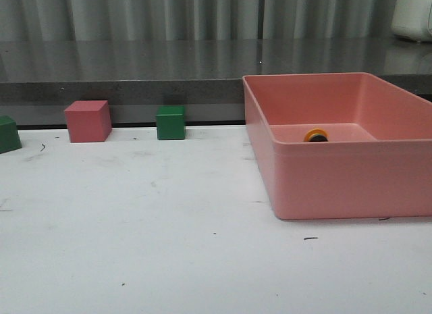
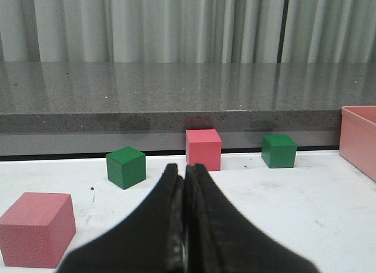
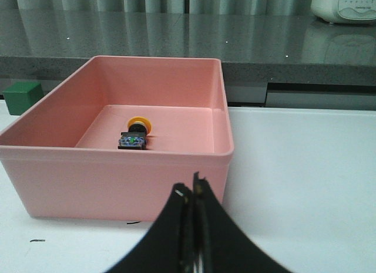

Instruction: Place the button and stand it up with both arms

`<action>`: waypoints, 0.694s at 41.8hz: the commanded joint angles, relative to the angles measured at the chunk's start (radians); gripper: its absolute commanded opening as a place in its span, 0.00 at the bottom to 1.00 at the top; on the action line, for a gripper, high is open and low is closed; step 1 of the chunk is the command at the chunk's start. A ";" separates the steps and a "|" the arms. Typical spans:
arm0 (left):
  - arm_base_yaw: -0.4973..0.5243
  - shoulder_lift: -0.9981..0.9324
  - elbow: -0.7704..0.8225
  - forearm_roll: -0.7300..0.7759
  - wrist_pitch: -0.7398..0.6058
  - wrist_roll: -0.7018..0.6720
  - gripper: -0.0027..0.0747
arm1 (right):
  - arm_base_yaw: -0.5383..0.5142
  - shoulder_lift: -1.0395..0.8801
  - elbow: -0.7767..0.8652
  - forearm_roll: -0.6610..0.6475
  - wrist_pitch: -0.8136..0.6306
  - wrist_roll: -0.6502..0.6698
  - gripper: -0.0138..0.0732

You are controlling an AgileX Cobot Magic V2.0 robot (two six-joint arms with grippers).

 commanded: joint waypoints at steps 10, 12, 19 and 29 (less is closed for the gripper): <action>-0.010 -0.022 0.014 -0.007 -0.081 0.000 0.01 | -0.007 -0.019 -0.004 -0.008 -0.088 -0.005 0.08; -0.010 -0.022 0.014 -0.007 -0.081 0.000 0.01 | -0.007 -0.019 -0.004 -0.008 -0.088 -0.005 0.08; -0.010 -0.022 0.014 -0.007 -0.081 0.000 0.01 | -0.007 -0.019 -0.004 -0.008 -0.088 -0.005 0.08; -0.010 -0.022 0.012 -0.008 -0.122 0.000 0.01 | -0.007 -0.019 -0.011 -0.008 -0.090 -0.005 0.08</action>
